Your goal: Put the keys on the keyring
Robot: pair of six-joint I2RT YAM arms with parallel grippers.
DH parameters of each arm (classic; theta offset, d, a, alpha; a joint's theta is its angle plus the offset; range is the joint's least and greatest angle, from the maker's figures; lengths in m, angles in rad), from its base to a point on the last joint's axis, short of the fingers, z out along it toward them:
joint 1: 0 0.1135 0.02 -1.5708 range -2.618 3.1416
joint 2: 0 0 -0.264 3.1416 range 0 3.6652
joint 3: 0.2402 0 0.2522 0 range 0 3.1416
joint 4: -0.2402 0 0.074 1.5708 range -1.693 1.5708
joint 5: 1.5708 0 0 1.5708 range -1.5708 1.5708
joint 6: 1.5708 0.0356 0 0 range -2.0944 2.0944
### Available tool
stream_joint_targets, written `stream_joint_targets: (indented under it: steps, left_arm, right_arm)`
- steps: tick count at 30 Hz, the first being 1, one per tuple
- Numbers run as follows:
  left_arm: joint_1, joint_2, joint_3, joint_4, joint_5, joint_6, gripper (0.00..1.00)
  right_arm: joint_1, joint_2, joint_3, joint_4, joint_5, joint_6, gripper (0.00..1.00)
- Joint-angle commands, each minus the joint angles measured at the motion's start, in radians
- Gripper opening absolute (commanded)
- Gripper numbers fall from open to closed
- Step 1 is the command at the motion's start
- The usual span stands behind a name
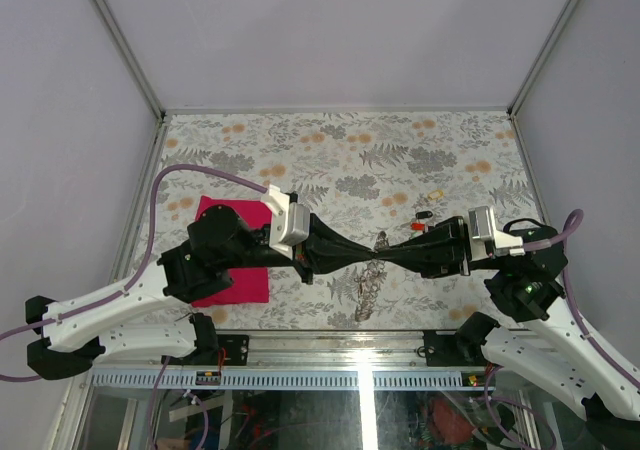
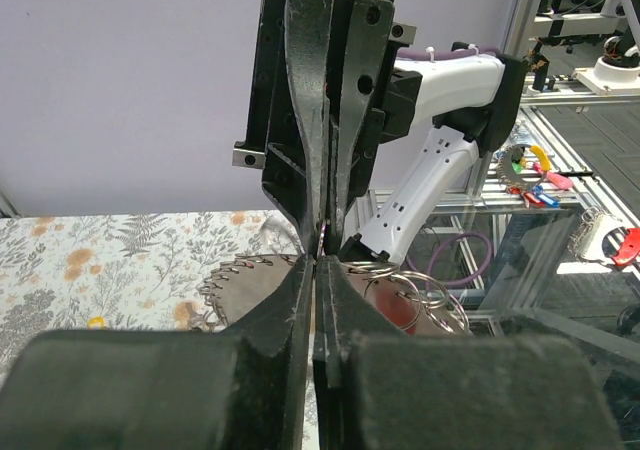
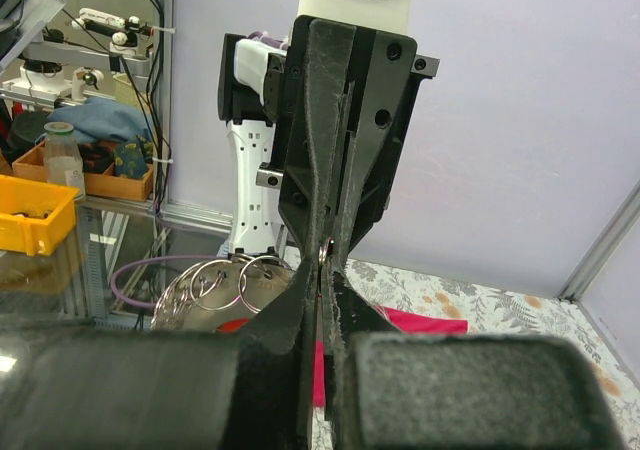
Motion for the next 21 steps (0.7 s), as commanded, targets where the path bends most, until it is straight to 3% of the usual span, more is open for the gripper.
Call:
stream_joint_targets:
  steps: [1,8,21]
  left_arm:
    - [-0.004,-0.002,0.046,0.053,-0.011,0.017,0.0]
    - [-0.004,0.01,0.097,-0.068,0.009,0.052,0.0]
    - [-0.004,0.054,0.176,-0.202,0.048,0.094,0.0]
  right_arm:
    - [0.001,-0.004,0.032,0.011,0.002,-0.008,0.0]
    - [0.001,-0.033,0.079,-0.187,0.029,-0.092,0.28]
    - [0.001,-0.036,0.143,-0.376,0.045,-0.166,0.34]
